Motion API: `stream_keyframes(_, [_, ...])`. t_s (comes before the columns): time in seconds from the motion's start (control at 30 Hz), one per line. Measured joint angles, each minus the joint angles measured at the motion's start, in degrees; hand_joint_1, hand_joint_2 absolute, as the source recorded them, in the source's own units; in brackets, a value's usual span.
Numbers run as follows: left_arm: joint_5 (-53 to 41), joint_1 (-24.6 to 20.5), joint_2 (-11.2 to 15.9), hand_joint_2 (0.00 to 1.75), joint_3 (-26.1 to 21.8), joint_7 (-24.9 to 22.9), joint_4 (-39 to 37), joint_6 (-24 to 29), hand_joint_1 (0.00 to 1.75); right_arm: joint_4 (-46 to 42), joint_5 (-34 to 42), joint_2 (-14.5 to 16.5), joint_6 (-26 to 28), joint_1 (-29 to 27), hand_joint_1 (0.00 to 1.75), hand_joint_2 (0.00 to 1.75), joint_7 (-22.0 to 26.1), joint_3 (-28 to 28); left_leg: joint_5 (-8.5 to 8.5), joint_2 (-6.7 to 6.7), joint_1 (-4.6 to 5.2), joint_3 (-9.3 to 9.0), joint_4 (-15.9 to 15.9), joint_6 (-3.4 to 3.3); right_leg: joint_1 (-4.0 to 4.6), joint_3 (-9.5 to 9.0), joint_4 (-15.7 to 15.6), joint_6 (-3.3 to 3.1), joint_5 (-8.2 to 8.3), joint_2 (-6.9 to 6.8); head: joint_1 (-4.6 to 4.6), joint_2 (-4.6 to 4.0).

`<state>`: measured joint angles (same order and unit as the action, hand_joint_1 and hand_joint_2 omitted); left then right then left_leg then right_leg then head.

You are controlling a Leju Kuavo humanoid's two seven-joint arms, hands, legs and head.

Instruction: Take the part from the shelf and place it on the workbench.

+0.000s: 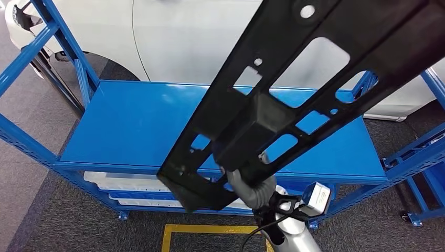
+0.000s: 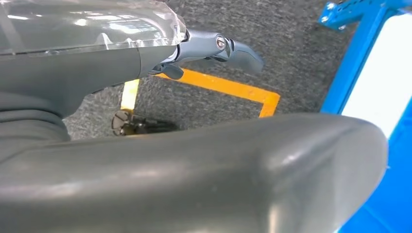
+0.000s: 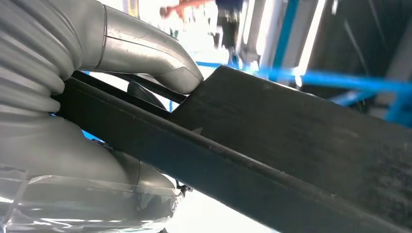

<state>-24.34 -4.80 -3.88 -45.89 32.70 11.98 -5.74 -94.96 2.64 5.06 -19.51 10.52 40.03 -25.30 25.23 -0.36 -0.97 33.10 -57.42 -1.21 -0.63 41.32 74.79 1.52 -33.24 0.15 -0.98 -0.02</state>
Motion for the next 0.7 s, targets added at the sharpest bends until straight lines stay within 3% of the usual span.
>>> stream_keyframes(0.03, [-0.1,0.1,0.0,0.00,0.0,0.1,0.0,0.1,0.00,-0.4,-0.3,-0.2,-0.1,-0.4,1.75,1.75,0.0,-0.9,0.04,-0.03,-0.01,-0.03,-0.1,0.07,-0.11,-1.12,-2.2,-0.03,1.49,-0.01,0.00,0.00])
stream_keyframes(0.1, [-0.2,0.3,0.0,0.00,-0.1,0.4,0.0,0.3,0.00,-1.1,-0.7,-0.5,0.3,-0.7,1.75,1.75,0.0,-2.6,0.14,-0.09,0.04,-0.07,-0.3,0.42,-0.22,-5.31,-10.4,-0.26,5.12,-0.02,0.00,0.00])
stream_keyframes(0.17, [-0.4,0.3,0.1,0.00,-0.1,0.4,0.0,0.7,0.00,-1.5,-1.5,-0.8,1.7,-0.8,1.75,1.75,0.0,-4.7,0.12,-0.12,0.22,0.00,-0.6,1.01,-0.06,-7.85,-15.6,-0.61,6.86,0.06,-0.01,0.01])
stream_keyframes(0.23, [-0.6,0.4,0.2,0.00,-0.2,-0.2,0.0,1.3,0.00,-1.6,-2.4,-1.0,4.0,-0.9,1.75,1.75,-0.1,-6.9,-0.11,-0.12,0.26,0.08,-0.6,1.67,0.18,-7.90,-16.2,-1.09,7.14,0.16,-0.01,0.01])
stream_keyframes(0.3, [-1.0,0.6,0.4,0.00,-0.3,-1.0,0.0,1.9,0.00,-1.6,-3.0,-1.4,6.5,-0.7,1.75,1.75,-0.1,-9.1,0.54,-0.07,0.08,0.30,-1.0,2.32,0.09,-7.72,-16.6,-1.98,7.62,0.02,-0.01,0.00])
stream_keyframes(0.37, [-1.3,0.8,0.5,0.00,-0.4,-1.8,0.0,2.4,0.00,-1.6,-3.4,-1.8,7.9,-0.3,1.75,1.75,-0.1,-11.2,3.99,-0.01,-0.09,1.85,-5.0,2.70,-0.01,-7.29,-16.9,-2.88,8.27,-0.21,-0.01,0.00])
stream_keyframes(0.43, [-1.5,0.9,0.6,0.00,-0.7,-2.6,0.0,2.9,0.00,-1.6,-3.1,-2.2,8.0,0.2,1.75,1.75,-0.1,-12.9,8.63,0.01,-0.14,4.60,-12.6,2.89,0.25,-6.50,-16.9,-3.28,8.85,-0.35,0.00,0.00])
stream_keyframes(0.47, [-1.5,1.0,0.7,0.00,-0.9,-3.0,0.0,3.1,0.00,-1.6,-2.8,-2.4,7.6,0.4,1.75,1.75,-0.1,-13.5,9.99,0.01,-0.15,5.46,-15.5,2.95,0.42,-6.05,-16.9,-3.35,9.16,-0.39,0.00,0.00])
stream_keyframes(0.5, [-1.6,1.1,0.8,0.00,-1.0,-3.4,0.0,3.4,0.00,-1.6,-2.6,-2.6,7.2,0.5,1.75,1.75,-0.1,-13.8,10.28,0.01,-0.15,5.35,-16.6,2.92,0.57,-5.59,-16.8,-3.37,9.49,-0.41,0.00,0.00])
stream_keyframes(0.53, [-1.6,1.1,0.9,0.00,-1.1,-3.7,0.0,3.6,0.00,-1.6,-2.5,-2.8,7.0,0.6,1.75,1.75,-0.1,-14.0,9.55,0.01,-0.14,4.02,-15.2,2.79,0.70,-5.16,-16.7,-3.33,9.82,-0.41,0.00,0.00])
stream_keyframes(0.63, [-1.8,1.1,1.0,0.00,-1.3,-4.7,0.0,4.1,0.00,-1.8,-2.5,-3.0,6.5,1.1,1.75,1.75,-0.1,-14.3,5.78,-0.01,0.03,-3.56,-3.5,2.06,0.98,-4.18,-16.4,-2.90,10.78,-0.40,0.00,0.00])
stream_keyframes(0.7, [-2.0,1.0,1.1,0.00,-1.5,-5.2,0.0,4.4,0.00,-2.0,-2.4,-3.2,6.0,1.4,1.75,1.75,-0.1,-14.4,4.88,-0.08,0.42,-5.29,0.0,1.54,1.00,-3.92,-16.3,-2.25,11.45,-0.43,-0.01,0.01])
